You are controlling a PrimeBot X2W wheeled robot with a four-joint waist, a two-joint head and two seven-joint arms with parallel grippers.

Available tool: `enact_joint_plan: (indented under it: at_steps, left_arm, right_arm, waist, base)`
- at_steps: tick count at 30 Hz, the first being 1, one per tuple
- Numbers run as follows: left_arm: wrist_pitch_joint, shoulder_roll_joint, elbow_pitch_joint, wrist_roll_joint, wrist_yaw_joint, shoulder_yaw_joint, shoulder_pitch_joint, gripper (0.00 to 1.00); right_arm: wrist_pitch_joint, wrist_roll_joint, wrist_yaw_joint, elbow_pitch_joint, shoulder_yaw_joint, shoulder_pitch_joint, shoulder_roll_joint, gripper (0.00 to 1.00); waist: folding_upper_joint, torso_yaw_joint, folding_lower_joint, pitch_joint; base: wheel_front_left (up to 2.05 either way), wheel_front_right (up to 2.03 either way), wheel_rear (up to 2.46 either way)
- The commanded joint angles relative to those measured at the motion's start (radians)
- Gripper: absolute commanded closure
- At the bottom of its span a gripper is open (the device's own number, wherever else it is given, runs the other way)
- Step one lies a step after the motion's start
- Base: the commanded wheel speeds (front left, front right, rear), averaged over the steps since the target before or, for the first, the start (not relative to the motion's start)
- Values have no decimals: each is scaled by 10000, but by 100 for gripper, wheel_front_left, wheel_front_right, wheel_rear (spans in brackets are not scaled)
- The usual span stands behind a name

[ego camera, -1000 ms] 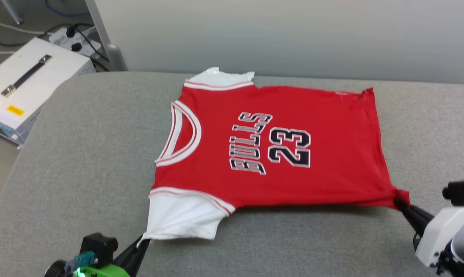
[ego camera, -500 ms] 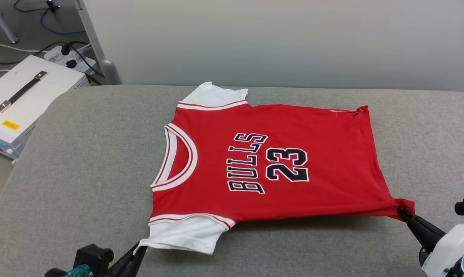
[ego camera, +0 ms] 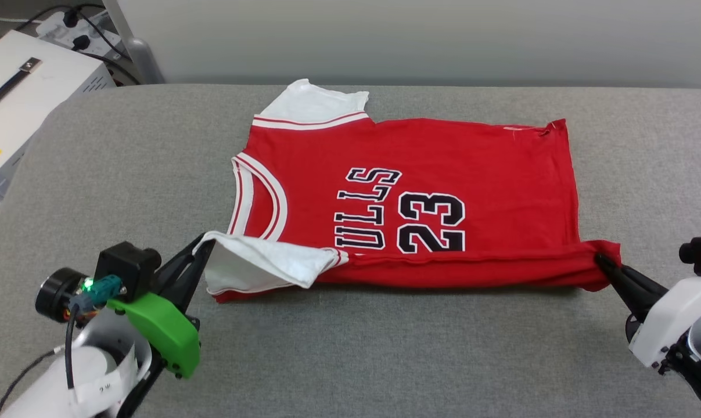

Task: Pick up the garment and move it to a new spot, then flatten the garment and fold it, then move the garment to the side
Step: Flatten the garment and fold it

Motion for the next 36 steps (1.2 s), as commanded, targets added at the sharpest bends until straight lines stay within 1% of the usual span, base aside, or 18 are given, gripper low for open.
enact_joint_plan:
  at_steps: [1, 5, 7, 11, 15, 22, 23, 24, 25, 26, 27, 30, 34, 36]
  left_arm:
    - [54, -14, 138, 209, -201, 1, -552, 100]
    - [348, -150, 817, 250, -725, -104, -1684, 100]
    - [685, -217, 1285, 201, -945, -246, -2145, 100]
    - [1180, -327, 2100, 161, -1260, -554, -2958, 100]
    - [1354, -451, 2891, 153, -1435, -860, -3589, 100]
    - [1353, -720, 4002, -85, -1553, -1333, -4230, 100]
    - [1404, -778, 4189, -178, -1561, -1405, -4296, 93]
    - [1380, -802, 4305, -189, -1566, -1459, -4365, 62]
    - [1284, -802, 4472, -83, -1569, -1543, -4477, 0]
    - [1133, -825, 4593, 9, -1571, -1599, -4555, 0]
    - [947, -931, 4776, -8, -1572, -1597, -4587, 0]
    - [397, -1246, 5206, -126, -1522, -1474, -4605, 0]
    - [-411, -1625, 5733, -459, -1226, -1075, -4440, 0]
    - [-781, -1720, 5857, -630, -1118, -873, -4308, 0]
  right_arm:
    - [167, -251, -9, 140, -108, -350, 128, 100]
    - [602, -676, -9, 576, -271, -1045, 491, 100]
    - [820, -898, -9, 804, -278, -1366, 683, 100]
    - [1177, -1218, -9, 1278, -205, -1969, 1049, 100]
    - [1328, -1426, -9, 1664, -28, -2460, 1289, 100]
    - [1394, -1499, -9, 2271, 233, -2953, 1510, 100]
    - [1406, -1472, -9, 2381, 252, -3000, 1534, 100]
    - [1397, -1456, -9, 2496, 221, -3051, 1560, 100]
    - [1361, -1477, -9, 2625, 188, -3131, 1601, 82]
    - [1316, -1508, -9, 2702, 187, -3185, 1634, 3]
    - [1259, -1476, -9, 2802, 151, -3230, 1704, 0]
    - [1151, -1480, -9, 3024, 89, -3266, 1745, 0]
    - [965, -1548, -9, 3045, 3, -3240, 1772, 0]
    - [936, -1630, -9, 2934, -61, -3185, 1737, 0]
  waist:
    - [120, -123, 0, 532]
    - [120, -201, 0, 953]
    - [120, -264, 0, 1109]
    - [120, -421, 0, 1411]
    - [120, -524, 0, 1602]
    - [120, -581, 0, 1755]
    - [120, -578, 0, 1763]
    - [120, -580, 0, 1782]
    - [120, -586, 0, 1802]
    - [120, -584, 0, 1798]
    - [120, -569, 0, 1764]
    - [120, -493, 0, 1629]
    - [120, -391, 0, 1300]
    - [120, -345, 0, 1086]
  base:
    - [0, 0, 0]
    - [0, 0, 0]
    - [0, 0, 0]
    - [0, 0, 0]
    - [0, 0, 0]
    - [0, 0, 0]
    - [0, 0, 0]
    - [0, 0, 0]
    - [0, 0, 0]
    - [0, 0, 0]
    - [0, 0, 0]
    - [0, 0, 0]
    - [0, 0, 0]
    - [0, 0, 0]
